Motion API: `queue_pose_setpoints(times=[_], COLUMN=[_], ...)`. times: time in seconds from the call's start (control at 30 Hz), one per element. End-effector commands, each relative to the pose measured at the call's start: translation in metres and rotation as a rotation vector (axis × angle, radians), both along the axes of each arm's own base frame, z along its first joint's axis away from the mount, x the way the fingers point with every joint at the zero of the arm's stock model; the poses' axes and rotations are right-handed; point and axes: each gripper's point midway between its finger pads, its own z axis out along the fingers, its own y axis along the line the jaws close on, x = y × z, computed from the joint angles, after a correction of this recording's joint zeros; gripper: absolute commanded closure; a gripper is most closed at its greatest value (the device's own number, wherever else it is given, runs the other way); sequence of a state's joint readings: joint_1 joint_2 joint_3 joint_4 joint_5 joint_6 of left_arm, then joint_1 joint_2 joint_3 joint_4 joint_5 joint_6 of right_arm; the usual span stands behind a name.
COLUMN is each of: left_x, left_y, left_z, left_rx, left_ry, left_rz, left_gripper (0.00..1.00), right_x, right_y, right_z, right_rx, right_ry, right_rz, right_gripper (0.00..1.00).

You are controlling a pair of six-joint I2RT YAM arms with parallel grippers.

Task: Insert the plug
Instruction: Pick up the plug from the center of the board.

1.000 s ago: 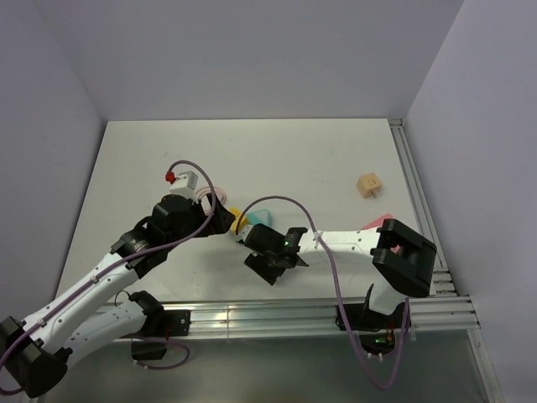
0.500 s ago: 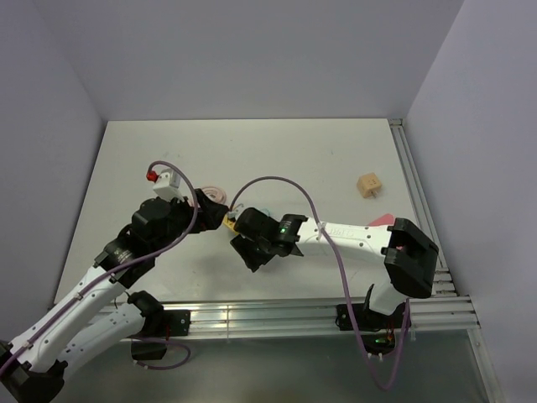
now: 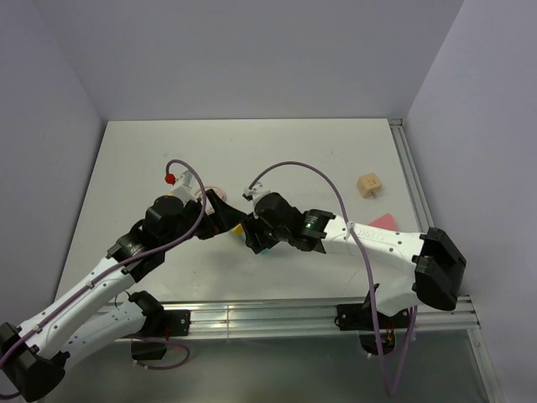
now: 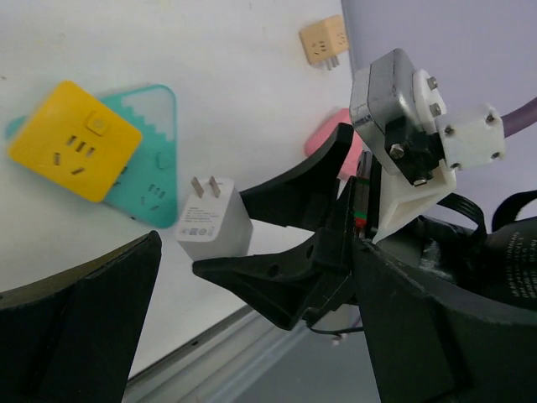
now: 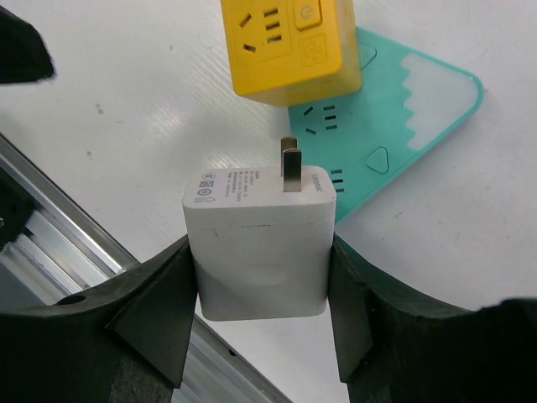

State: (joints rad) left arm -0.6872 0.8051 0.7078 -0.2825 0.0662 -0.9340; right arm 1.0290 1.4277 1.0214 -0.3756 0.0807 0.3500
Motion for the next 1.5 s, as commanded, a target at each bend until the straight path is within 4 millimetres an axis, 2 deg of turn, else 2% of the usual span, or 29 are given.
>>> queue_pose_setpoints(times=[0.0, 0.1, 0.27, 0.43, 0.57, 0.7, 0.77, 1.17, 1.37, 1.47], left_x=[0.002, 0.001, 0.004, 0.010, 0.020, 0.022, 0.019, 0.025, 0.021, 0.019], left_y=[0.005, 0.004, 0.013, 0.021, 0.029, 0.015, 0.008, -0.002, -0.022, -0.033], left_z=[-0.001, 0.003, 0.016, 0.010, 0.009, -0.015, -0.020, -0.016, -0.031, -0.031], left_rx=[-0.034, -0.100, -0.161, -0.160, -0.190, -0.176, -0.201, -0.247, -0.221, -0.229], left_ry=[0.062, 0.081, 0.062, 0.101, 0.098, 0.187, 0.209, 0.196, 0.234, 0.230], left_rz=[0.062, 0.074, 0.110, 0.120, 0.128, 0.063, 0.027, 0.015, -0.022, -0.045], left_gripper=[0.01, 0.00, 0.00, 0.01, 0.00, 0.00, 0.01, 0.00, 0.01, 0.01], right_x=[0.014, 0.016, 0.018, 0.021, 0.017, 0.015, 0.018, 0.024, 0.029, 0.028], right_y=[0.017, 0.013, 0.007, -0.001, 0.001, 0.003, 0.005, 0.027, 0.034, 0.039], right_z=[0.063, 0.068, 0.064, 0.058, 0.058, 0.065, 0.065, 0.066, 0.068, 0.071], right_rx=[0.203, 0.207, 0.193, 0.183, 0.204, 0.221, 0.203, 0.187, 0.182, 0.197], right_ry=[-0.145, -0.168, -0.176, -0.181, -0.181, -0.192, -0.192, -0.174, -0.171, -0.161], right_rz=[0.020, 0.016, 0.016, -0.006, 0.014, 0.045, 0.047, 0.096, 0.099, 0.112], right_gripper=[0.85, 0.85, 0.85, 0.83, 0.83, 0.81, 0.81, 0.77, 0.77, 0.77])
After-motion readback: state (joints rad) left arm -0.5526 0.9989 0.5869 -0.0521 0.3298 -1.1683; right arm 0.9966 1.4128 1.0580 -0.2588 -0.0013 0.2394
